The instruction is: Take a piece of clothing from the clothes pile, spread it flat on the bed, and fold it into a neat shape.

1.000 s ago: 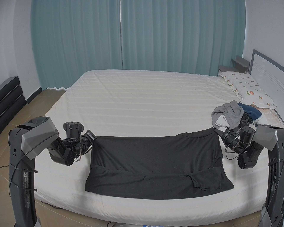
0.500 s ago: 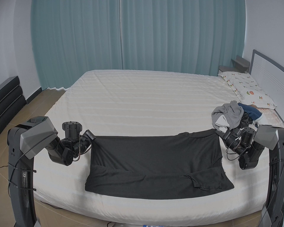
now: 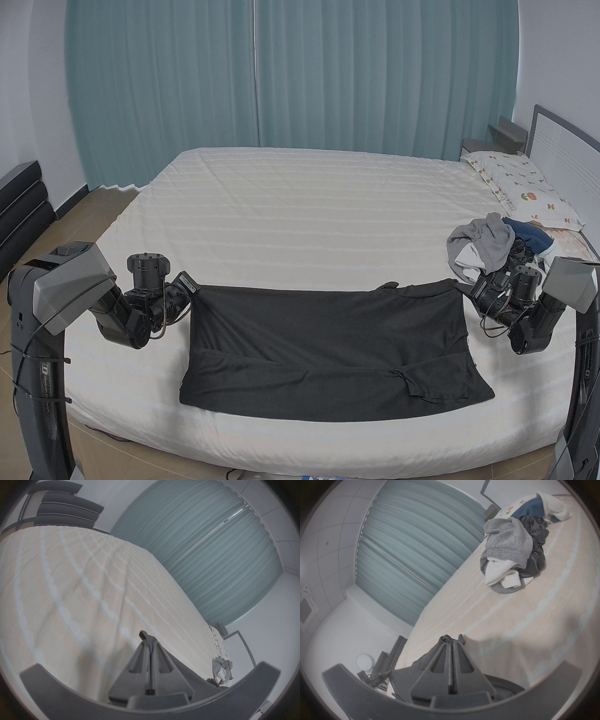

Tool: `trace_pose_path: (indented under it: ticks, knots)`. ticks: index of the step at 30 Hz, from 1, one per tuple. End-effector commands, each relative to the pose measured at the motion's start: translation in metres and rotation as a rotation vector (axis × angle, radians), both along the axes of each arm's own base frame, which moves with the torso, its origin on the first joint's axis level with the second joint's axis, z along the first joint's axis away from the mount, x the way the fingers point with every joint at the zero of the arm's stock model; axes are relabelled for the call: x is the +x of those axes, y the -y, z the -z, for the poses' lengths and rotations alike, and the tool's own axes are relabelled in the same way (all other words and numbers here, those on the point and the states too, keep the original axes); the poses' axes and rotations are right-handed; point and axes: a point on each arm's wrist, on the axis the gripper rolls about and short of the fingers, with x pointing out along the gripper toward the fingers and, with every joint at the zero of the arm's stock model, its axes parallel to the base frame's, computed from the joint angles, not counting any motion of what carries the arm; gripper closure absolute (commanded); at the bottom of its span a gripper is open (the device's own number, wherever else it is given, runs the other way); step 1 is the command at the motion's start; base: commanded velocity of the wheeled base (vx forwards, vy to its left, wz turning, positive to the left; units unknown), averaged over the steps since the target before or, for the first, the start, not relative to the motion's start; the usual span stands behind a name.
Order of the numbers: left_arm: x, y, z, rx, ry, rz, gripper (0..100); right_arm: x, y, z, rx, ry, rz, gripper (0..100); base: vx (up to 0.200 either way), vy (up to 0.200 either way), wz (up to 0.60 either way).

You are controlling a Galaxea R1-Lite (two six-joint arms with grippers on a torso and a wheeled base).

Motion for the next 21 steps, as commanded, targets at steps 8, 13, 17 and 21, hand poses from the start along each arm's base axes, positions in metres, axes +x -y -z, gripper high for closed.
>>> trace_pose_path:
  ticks: [8,13,17,21]
  knots:
    - [-0.011,-0.003,0.015,0.110,-0.047,0.045,100,-0.008,0.002,0.003,-0.107,-0.053,-0.022,100,0.000,0.000,0.00]
    - [-0.016,-0.001,0.018,0.133,-0.062,0.061,100,-0.013,0.004,0.005,-0.119,-0.077,-0.024,100,0.000,0.000,0.00]
    - [-0.022,-0.001,0.021,0.173,-0.077,0.084,100,-0.020,0.008,0.010,-0.146,-0.099,-0.023,100,0.000,0.000,0.00]
    - [-0.029,-0.003,0.023,0.217,-0.087,0.104,100,-0.027,0.008,0.010,-0.176,-0.107,-0.029,100,0.000,0.000,0.00]
